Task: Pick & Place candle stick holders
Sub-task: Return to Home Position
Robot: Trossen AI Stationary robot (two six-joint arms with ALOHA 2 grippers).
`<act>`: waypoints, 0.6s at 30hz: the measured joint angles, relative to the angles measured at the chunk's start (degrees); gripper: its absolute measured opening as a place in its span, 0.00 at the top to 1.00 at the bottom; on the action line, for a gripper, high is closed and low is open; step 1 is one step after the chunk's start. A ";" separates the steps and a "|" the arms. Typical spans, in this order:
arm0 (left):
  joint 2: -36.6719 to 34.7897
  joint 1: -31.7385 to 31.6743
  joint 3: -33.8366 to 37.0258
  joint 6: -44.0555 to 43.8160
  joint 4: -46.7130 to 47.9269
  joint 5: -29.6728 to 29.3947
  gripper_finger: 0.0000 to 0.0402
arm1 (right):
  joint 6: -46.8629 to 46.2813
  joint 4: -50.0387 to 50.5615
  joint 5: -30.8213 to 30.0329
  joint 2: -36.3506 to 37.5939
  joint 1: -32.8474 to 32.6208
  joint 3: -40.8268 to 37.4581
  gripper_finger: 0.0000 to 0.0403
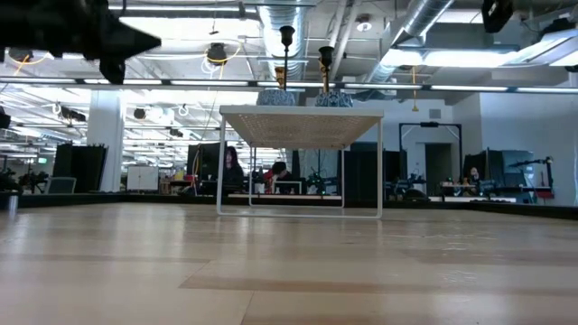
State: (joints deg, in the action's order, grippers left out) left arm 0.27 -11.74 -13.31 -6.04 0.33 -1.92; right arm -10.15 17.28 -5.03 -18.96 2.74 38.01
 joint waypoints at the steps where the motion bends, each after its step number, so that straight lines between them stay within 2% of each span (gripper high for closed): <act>1: 0.00 -0.01 0.92 -0.19 0.00 0.00 0.99 | -0.01 -0.43 -0.02 0.03 0.00 -0.56 1.00; 6: 0.01 -0.01 5.88 -1.85 -2.35 -0.97 0.99 | -0.43 -3.96 -1.29 -0.04 0.00 -5.43 1.00; 12: 0.02 -0.01 11.22 -2.39 -9.83 -1.50 0.99 | -0.46 -10.96 -1.30 -0.03 0.01 -11.45 1.00; 18: 0.14 -0.01 13.02 -0.90 -9.46 -2.47 0.99 | -0.46 -13.10 -1.30 0.00 0.00 -14.86 1.00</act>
State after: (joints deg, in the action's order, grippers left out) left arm 0.42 -11.75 -0.30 -6.95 -9.13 -4.39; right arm -10.61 4.18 -6.33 -18.96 2.74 23.15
